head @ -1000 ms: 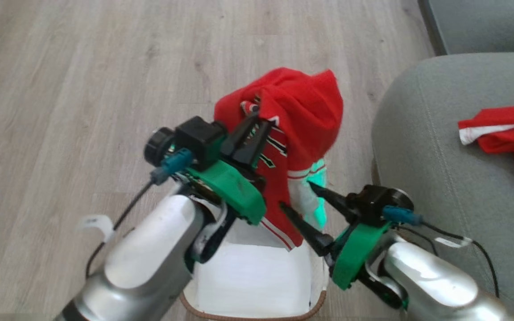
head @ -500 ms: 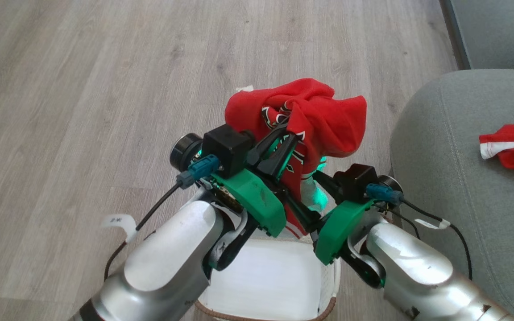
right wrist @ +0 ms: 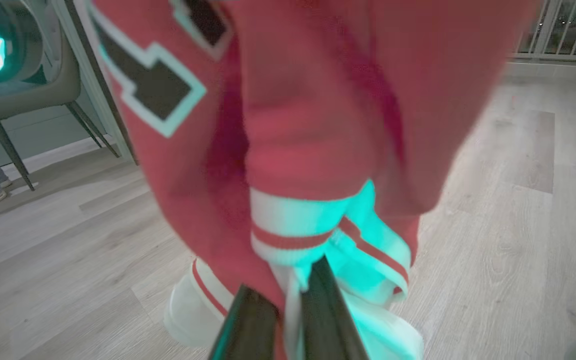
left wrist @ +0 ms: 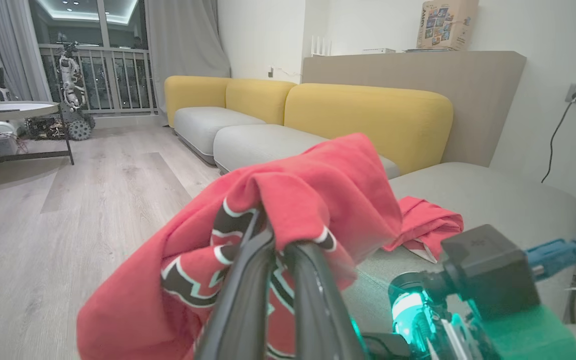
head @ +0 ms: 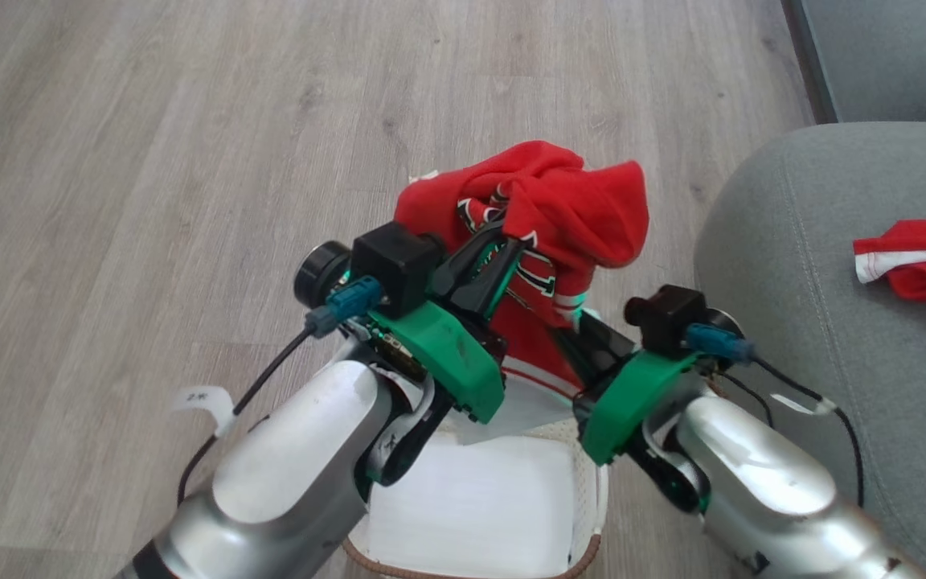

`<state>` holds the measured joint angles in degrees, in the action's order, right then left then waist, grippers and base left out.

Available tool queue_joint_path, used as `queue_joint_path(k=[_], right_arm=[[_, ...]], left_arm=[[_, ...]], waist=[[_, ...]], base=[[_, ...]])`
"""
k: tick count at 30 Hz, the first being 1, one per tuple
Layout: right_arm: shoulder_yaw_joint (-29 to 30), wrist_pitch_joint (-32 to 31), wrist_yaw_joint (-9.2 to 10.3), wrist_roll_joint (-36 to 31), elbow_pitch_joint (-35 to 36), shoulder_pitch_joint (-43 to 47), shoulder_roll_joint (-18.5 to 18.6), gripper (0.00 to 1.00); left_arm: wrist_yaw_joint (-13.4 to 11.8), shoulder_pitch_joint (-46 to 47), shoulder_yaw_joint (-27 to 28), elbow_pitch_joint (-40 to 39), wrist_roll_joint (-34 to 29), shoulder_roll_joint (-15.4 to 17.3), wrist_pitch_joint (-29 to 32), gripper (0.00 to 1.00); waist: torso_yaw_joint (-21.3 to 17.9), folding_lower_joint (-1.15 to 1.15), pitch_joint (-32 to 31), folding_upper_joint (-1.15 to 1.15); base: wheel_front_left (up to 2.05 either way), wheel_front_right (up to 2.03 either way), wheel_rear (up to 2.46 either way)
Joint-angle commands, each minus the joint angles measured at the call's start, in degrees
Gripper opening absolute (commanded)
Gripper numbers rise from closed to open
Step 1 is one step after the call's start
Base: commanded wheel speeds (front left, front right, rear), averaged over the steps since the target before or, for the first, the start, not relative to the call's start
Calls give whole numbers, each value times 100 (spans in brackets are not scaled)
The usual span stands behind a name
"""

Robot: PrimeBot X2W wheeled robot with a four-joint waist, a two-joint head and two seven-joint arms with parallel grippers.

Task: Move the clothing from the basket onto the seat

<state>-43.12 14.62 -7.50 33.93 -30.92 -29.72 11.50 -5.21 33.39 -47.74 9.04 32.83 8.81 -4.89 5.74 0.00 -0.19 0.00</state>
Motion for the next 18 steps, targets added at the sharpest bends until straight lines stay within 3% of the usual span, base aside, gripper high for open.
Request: queue_joint_path(k=[1, 12, 13, 14, 15, 18], right_arm=[[73, 38, 1, -42, 209, -9, 33, 0], [1166, 38, 1, -453, 1015, 287, 328, 0], [1270, 38, 1, -485, 1085, 312, 363, 0], [1368, 38, 1, -512, 1150, 337, 398, 0], [1460, 38, 1, -536, 1214, 361, 434, 0], [1685, 38, 1, -602, 1398, 432, 529, 0]], left_arm=[[-44, 225, 241, -192, 57, 101, -37, 0], [-211, 16, 298, -141, 91, 243, -94, 2], [-221, -2, 300, -141, 97, 251, -100, 32], [-224, -20, 299, -139, 107, 259, -100, 49], [-224, -34, 290, -140, 113, 262, -97, 100], [-199, -64, 238, -154, 123, 239, -112, 100]], waist=[[-12, 0, 5, 0], [-292, 0, 74, 0], [-322, 0, 81, 0], [-359, 0, 82, 0], [-390, 0, 87, 0], [-501, 0, 99, 0]], base=[[0, 0, 0], [0, 0, 0], [0, 0, 0], [0, 0, 0], [0, 0, 0], [0, 0, 0]])
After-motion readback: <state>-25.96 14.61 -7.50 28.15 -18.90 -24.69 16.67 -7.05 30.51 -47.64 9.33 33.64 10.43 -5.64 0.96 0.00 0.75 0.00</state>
